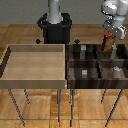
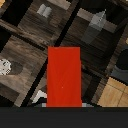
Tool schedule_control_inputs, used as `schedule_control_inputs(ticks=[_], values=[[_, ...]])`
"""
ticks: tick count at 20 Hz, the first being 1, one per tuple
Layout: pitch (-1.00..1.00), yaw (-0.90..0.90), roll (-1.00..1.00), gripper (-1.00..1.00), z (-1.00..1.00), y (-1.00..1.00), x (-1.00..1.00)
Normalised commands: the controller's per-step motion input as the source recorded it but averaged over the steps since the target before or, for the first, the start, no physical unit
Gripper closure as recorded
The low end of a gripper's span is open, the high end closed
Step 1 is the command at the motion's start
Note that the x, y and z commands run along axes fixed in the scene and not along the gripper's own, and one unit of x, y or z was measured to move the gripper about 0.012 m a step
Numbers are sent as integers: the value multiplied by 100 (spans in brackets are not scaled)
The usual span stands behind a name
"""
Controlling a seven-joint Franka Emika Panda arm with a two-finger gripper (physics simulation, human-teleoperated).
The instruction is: Place the box of cereal into the appropriate compartment.
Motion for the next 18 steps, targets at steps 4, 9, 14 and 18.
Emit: schedule_control_inputs(ticks=[4, 9, 14, 18], values=[[0, 0, 0, 100, -12, 50, 0], [0, 0, 0, 100, -60, 0, -10], [0, 0, 0, 100, 0, 0, 0], [0, 0, 0, 100, -50, 0, 0]])
